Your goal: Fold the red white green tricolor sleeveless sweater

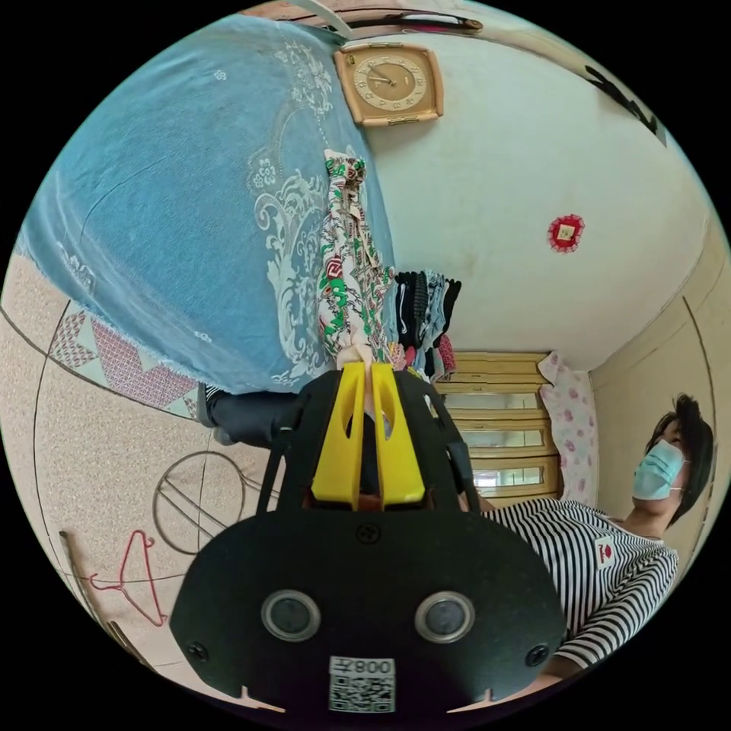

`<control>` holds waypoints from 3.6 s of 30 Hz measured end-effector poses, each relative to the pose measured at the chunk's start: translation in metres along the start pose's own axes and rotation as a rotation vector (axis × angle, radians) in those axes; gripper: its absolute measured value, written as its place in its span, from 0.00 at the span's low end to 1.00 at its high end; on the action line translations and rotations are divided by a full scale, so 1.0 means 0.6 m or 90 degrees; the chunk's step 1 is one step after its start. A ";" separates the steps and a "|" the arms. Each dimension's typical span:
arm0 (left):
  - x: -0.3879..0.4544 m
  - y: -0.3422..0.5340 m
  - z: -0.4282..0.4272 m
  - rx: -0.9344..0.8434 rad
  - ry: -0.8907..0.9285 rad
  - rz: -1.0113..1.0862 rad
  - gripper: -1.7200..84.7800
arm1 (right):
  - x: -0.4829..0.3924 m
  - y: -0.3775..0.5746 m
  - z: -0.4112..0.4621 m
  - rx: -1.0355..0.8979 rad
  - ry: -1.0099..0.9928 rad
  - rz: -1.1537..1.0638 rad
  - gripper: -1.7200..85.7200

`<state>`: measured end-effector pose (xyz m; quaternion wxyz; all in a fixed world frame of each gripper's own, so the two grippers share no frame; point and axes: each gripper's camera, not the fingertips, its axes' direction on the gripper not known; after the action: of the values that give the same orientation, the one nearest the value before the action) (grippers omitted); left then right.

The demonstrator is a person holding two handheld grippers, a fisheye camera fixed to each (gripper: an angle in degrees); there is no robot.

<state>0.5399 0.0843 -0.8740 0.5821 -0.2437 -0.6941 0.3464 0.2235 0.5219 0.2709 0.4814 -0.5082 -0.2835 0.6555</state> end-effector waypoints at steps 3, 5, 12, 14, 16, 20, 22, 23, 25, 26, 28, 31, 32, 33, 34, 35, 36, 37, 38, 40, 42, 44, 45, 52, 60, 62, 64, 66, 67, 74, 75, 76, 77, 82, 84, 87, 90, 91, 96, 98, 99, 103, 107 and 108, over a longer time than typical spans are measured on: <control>-0.007 0.003 0.000 0.002 -0.009 -0.019 0.04 | 0.026 -0.010 -0.006 -0.001 -0.012 0.019 0.03; -0.006 -0.007 0.006 -0.001 -0.021 -0.030 0.04 | 0.039 -0.028 -0.008 0.005 -0.027 0.032 0.03; 0.110 -0.195 0.029 0.060 -0.025 0.035 0.04 | -0.042 -0.225 -0.051 0.050 -0.101 -0.039 0.03; 0.188 -0.262 0.028 0.079 -0.020 0.098 0.04 | -0.113 -0.286 -0.077 0.061 -0.109 -0.104 0.03; 0.283 -0.318 0.019 0.113 -0.020 0.174 0.04 | -0.230 -0.345 -0.121 0.079 -0.117 -0.208 0.03; 0.489 -0.371 -0.022 0.167 -0.018 0.329 0.04 | -0.390 -0.370 -0.199 0.106 -0.122 -0.354 0.03; 0.555 -0.363 -0.044 0.186 -0.026 0.380 0.04 | -0.461 -0.353 -0.246 0.122 -0.115 -0.433 0.03; 0.589 -0.351 -0.058 0.190 -0.027 0.408 0.04 | -0.473 -0.346 -0.256 0.125 -0.115 -0.449 0.03; 0.624 -0.322 -0.079 0.197 -0.023 0.443 0.04 | -0.493 -0.313 -0.289 0.137 -0.132 -0.496 0.03; 0.637 -0.299 -0.090 0.196 -0.023 0.463 0.04 | -0.493 -0.304 -0.295 0.139 -0.139 -0.503 0.03; 0.639 -0.261 -0.105 0.189 -0.014 0.475 0.04 | -0.472 -0.270 -0.307 0.132 -0.153 -0.516 0.03; 0.608 -0.189 -0.122 0.165 -0.016 0.474 0.04 | -0.413 -0.226 -0.295 0.102 -0.158 -0.506 0.03; 0.583 -0.157 -0.128 0.158 -0.021 0.466 0.04 | -0.398 -0.218 -0.289 0.090 -0.160 -0.499 0.03; 0.552 -0.125 -0.131 0.146 -0.029 0.449 0.04 | -0.365 -0.200 -0.279 0.076 -0.163 -0.487 0.03; 0.534 -0.109 -0.132 0.140 -0.031 0.437 0.04 | -0.327 -0.179 -0.266 0.068 -0.158 -0.474 0.03; 0.494 -0.079 -0.131 0.123 -0.031 0.413 0.04 | -0.307 -0.170 -0.257 0.062 -0.155 -0.463 0.03; 0.449 -0.050 -0.129 0.106 -0.045 0.377 0.04 | -0.262 -0.156 -0.236 0.040 -0.155 -0.432 0.03; 0.425 -0.036 -0.128 0.101 -0.051 0.356 0.04 | -0.214 -0.145 -0.212 0.008 -0.153 -0.392 0.03; 0.374 -0.010 -0.125 0.093 -0.048 0.312 0.04 | -0.189 -0.140 -0.200 -0.003 -0.148 -0.371 0.03; 0.295 0.026 -0.110 0.064 -0.059 0.236 0.04 | -0.088 -0.121 -0.148 -0.035 -0.106 -0.276 0.03; 0.201 0.066 -0.081 0.024 -0.071 0.138 0.04 | -0.019 -0.113 -0.113 -0.064 -0.077 -0.207 0.03; 0.147 0.090 -0.064 0.015 -0.105 0.081 0.04 | 0.045 -0.110 -0.083 -0.095 -0.077 -0.134 0.03; 0.118 0.102 -0.054 0.004 -0.121 0.050 0.04 | 0.076 -0.108 -0.066 -0.116 -0.055 -0.099 0.03; 0.059 0.139 -0.022 0.001 -0.126 -0.007 0.04 | 0.115 -0.105 -0.033 -0.146 -0.007 -0.064 0.03; 0.030 0.135 -0.002 0.006 -0.183 -0.019 0.04 | 0.127 -0.118 -0.001 -0.160 0.016 -0.060 0.03; 0.013 0.130 0.014 -0.004 -0.206 -0.035 0.04 | 0.137 -0.122 0.011 -0.157 0.016 -0.046 0.03; -0.003 0.125 0.028 -0.003 -0.223 -0.054 0.05 | 0.148 -0.129 0.026 -0.148 0.010 -0.028 0.03; -0.021 0.119 0.043 0.003 -0.244 -0.072 0.05 | 0.153 -0.135 0.036 -0.145 0.011 -0.016 0.03; -0.024 0.118 0.046 0.005 -0.249 -0.076 0.06 | 0.155 -0.138 0.042 -0.143 0.011 -0.011 0.03; -0.059 0.089 0.039 0.067 -0.270 -0.116 0.10 | 0.153 -0.157 0.040 -0.121 0.066 -0.001 0.03; -0.062 0.076 0.039 0.074 -0.267 -0.117 0.10 | 0.152 -0.161 0.038 -0.120 0.082 0.003 0.03; -0.062 0.068 0.039 0.077 -0.266 -0.117 0.10 | 0.147 -0.167 0.036 -0.114 0.096 -0.001 0.03; -0.062 0.050 0.043 0.083 -0.264 -0.112 0.10 | 0.143 -0.171 0.035 -0.111 0.100 -0.004 0.03; -0.049 -0.068 0.082 0.084 -0.271 -0.073 0.11 | 0.035 -0.265 0.055 -0.063 0.114 -0.101 0.05; -0.039 -0.143 0.111 0.087 -0.278 -0.048 0.11 | -0.019 -0.316 0.077 -0.052 0.139 -0.150 0.05; -0.028 -0.246 0.150 0.092 -0.291 -0.016 0.11 | -0.107 -0.413 0.125 -0.039 0.189 -0.219 0.07; -0.023 -0.346 0.186 0.102 -0.318 0.005 0.11 | -0.173 -0.510 0.181 -0.031 0.258 -0.261 0.07; -0.023 -0.366 0.192 0.106 -0.324 0.008 0.11 | -0.191 -0.546 0.205 -0.032 0.275 -0.269 0.08; -0.039 -0.518 0.238 0.137 -0.364 0.030 0.11 | -0.235 -0.651 0.279 -0.035 0.306 -0.294 0.09; -0.051 -0.556 0.258 0.125 -0.382 0.035 0.10 | -0.244 -0.672 0.299 -0.030 0.317 -0.307 0.09; -0.061 -0.576 0.274 0.108 -0.402 0.034 0.09 | -0.249 -0.683 0.312 -0.030 0.328 -0.317 0.09; -0.074 -0.611 0.305 0.097 -0.449 0.054 0.05 | -0.264 -0.712 0.361 -0.048 0.336 -0.336 0.08; -0.078 -0.637 0.309 0.084 -0.431 0.067 0.03 | -0.280 -0.728 0.400 -0.058 0.370 -0.351 0.07; -0.073 -0.642 0.306 0.091 -0.431 0.076 0.03 | -0.286 -0.734 0.405 -0.058 0.372 -0.351 0.05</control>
<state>0.3944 -0.2316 -0.6225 0.3130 -0.1137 -0.8063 0.4888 0.1499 0.5582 0.7957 0.6763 -0.5992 -0.2890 0.3165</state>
